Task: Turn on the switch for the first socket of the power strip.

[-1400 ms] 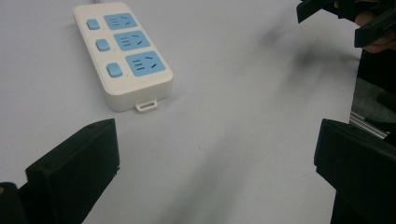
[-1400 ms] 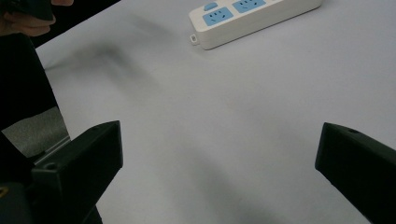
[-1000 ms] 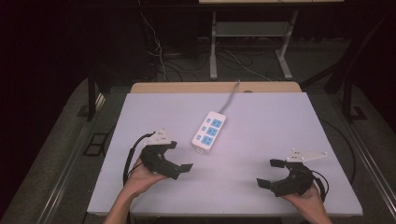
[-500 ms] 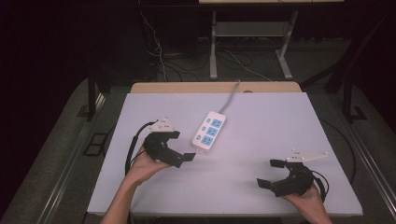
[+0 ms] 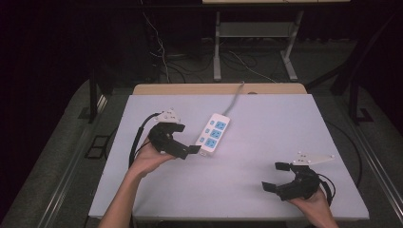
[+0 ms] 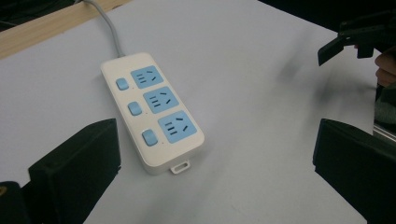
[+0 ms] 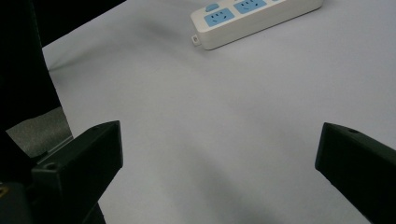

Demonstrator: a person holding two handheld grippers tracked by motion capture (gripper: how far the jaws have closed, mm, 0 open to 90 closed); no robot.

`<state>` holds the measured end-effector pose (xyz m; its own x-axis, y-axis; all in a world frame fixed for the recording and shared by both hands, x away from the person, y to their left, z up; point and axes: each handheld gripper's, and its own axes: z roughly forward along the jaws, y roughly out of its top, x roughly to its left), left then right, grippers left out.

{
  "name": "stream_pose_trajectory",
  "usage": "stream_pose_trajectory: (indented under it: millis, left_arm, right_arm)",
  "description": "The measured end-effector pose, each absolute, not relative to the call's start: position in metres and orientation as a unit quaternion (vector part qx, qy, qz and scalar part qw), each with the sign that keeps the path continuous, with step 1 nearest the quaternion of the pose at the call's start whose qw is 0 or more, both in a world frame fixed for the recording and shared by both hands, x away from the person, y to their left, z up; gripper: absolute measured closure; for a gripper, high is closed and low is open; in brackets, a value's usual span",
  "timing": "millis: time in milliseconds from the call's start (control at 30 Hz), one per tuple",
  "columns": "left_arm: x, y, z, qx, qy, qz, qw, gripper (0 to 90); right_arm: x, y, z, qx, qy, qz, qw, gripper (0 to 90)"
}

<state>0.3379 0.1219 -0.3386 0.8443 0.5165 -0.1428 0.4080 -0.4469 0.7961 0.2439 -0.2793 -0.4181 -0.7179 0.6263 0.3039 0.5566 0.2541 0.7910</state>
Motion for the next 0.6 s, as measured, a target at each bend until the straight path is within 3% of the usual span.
stream_pose_trajectory:
  millis: [600]
  left_arm:
    - [0.367,0.118,-0.327,0.847,0.273,0.058,0.452,0.0]
  right_arm:
    - [0.244,-0.279,-0.419,0.372,0.792,0.483,0.036,0.4]
